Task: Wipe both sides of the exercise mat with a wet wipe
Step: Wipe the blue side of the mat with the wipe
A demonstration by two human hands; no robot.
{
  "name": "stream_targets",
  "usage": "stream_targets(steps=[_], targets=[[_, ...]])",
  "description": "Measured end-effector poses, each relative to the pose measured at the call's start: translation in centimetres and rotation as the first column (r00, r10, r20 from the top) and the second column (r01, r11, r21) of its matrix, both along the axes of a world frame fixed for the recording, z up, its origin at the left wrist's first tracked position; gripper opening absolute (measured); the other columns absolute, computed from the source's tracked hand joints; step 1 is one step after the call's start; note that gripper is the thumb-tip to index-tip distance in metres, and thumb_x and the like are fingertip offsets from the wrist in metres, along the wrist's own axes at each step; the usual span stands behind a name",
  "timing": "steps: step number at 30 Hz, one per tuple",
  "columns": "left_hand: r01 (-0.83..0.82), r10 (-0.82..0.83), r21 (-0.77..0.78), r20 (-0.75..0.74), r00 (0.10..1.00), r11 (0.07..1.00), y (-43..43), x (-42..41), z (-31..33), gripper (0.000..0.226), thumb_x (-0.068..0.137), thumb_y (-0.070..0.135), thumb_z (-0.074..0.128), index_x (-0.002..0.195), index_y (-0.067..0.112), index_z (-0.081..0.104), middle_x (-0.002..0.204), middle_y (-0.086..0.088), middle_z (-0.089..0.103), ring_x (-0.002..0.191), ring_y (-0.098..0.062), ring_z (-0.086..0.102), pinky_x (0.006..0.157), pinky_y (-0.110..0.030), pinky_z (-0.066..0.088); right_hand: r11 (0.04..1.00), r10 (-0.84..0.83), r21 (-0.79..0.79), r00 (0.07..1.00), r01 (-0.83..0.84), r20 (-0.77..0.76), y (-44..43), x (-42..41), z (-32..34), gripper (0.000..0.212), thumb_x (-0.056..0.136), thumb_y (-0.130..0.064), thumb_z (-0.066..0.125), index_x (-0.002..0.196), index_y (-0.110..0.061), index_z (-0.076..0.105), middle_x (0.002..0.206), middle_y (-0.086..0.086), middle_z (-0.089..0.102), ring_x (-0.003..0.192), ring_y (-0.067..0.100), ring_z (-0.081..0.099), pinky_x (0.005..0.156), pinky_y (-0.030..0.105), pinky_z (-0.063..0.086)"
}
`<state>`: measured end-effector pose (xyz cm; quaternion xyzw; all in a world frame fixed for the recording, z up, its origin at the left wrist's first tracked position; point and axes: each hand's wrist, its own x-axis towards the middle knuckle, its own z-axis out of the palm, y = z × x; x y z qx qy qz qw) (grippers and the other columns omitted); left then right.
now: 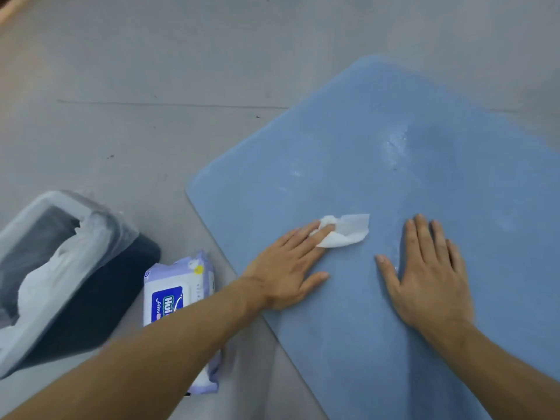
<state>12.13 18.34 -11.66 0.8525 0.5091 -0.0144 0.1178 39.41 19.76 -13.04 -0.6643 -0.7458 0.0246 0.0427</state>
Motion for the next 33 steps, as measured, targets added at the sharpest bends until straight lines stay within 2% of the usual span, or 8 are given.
stream_targets(steps=[6,10,12,15,19,27,30,33], targets=[[-0.52,0.523,-0.049,0.051,0.851,0.852,3.2,-9.7,0.5,0.076,0.1,0.057,0.023,0.162,0.012,0.026,0.168,-0.01,0.026,0.157,-0.028,0.019,0.127,-0.045,0.019,1.0,0.01,-0.008,1.0,-0.009,0.012,-0.2,0.1,-0.1,0.085,0.101,-0.064,0.021,0.164,-0.007,0.023,0.172,0.01,0.02,0.16,0.027,0.013,0.128,0.048,0.017],[-0.855,0.858,-0.073,0.025,0.513,0.514,4.6,-14.2,0.8,0.07,0.108,0.049,0.033,0.163,0.008,0.02,0.168,-0.018,0.019,0.156,-0.033,0.017,0.128,-0.047,0.012,1.0,0.006,0.003,1.0,-0.006,0.007,-0.1,0.1,-0.2,0.085,0.101,-0.063,0.024,0.163,-0.006,0.025,0.172,0.01,0.021,0.16,0.028,0.014,0.127,0.048,0.018],[-0.901,0.905,-0.092,0.011,0.425,0.425,4.6,-15.0,0.8,0.073,0.107,0.052,0.031,0.164,0.01,0.015,0.171,-0.015,0.013,0.158,-0.03,0.01,0.128,-0.046,0.008,1.0,0.005,0.003,1.0,-0.005,0.009,-0.1,0.1,-0.2,0.085,0.1,-0.063,0.025,0.163,-0.006,0.025,0.172,0.01,0.021,0.16,0.028,0.014,0.127,0.048,0.018],[-0.78,0.782,-0.082,0.126,0.61,0.621,4.3,-13.8,0.8,0.074,0.106,0.054,0.031,0.166,0.015,0.011,0.172,-0.014,0.011,0.159,-0.028,0.009,0.129,-0.042,0.007,1.0,0.003,0.006,1.0,-0.003,0.011,0.0,0.1,-0.2,0.085,0.1,-0.063,0.025,0.163,-0.006,0.024,0.172,0.01,0.021,0.16,0.028,0.014,0.127,0.048,0.017],[-0.367,0.371,-0.056,0.164,0.914,0.928,2.1,-7.2,0.7,0.073,0.104,0.056,0.026,0.166,0.021,0.01,0.174,-0.005,-0.003,0.16,-0.019,-0.007,0.13,-0.04,0.0,1.0,0.008,0.005,1.0,-0.008,0.005,0.0,0.2,-0.3,0.083,0.101,-0.061,0.024,0.164,-0.006,0.024,0.172,0.01,0.02,0.16,0.028,0.014,0.128,0.047,0.015],[0.179,-0.178,-0.029,0.029,0.984,0.983,-4.0,4.5,0.0,0.07,0.108,0.052,0.03,0.166,0.016,0.014,0.174,0.002,0.002,0.16,-0.018,-0.008,0.129,-0.036,0.001,0.999,0.033,-0.01,0.997,-0.034,-0.068,0.4,0.6,-0.7,0.072,0.104,-0.049,0.019,0.163,-0.008,0.027,0.172,0.007,0.021,0.16,0.026,0.015,0.127,0.044,0.014],[0.13,-0.13,-0.022,0.005,0.991,0.991,-2.2,2.7,0.1,0.07,0.107,0.054,0.027,0.166,0.018,0.015,0.173,0.004,0.001,0.16,-0.017,-0.002,0.128,-0.03,-0.002,0.996,0.084,-0.032,0.993,-0.087,-0.085,0.8,2.1,-0.6,0.07,0.104,-0.049,0.019,0.163,-0.013,0.029,0.172,0.003,0.021,0.159,0.023,0.016,0.126,0.043,0.017],[-0.229,0.229,-0.044,-0.023,0.973,0.972,1.7,-0.4,0.3,0.08,0.098,0.064,0.01,0.165,0.022,0.008,0.173,0.006,0.0,0.16,-0.017,0.0,0.129,-0.034,0.002,0.993,0.116,-0.03,0.992,-0.118,-0.056,0.5,4.7,-0.3,0.069,0.104,-0.05,0.023,0.163,-0.016,0.031,0.171,0.002,0.024,0.159,0.02,0.018,0.125,0.041,0.018]])
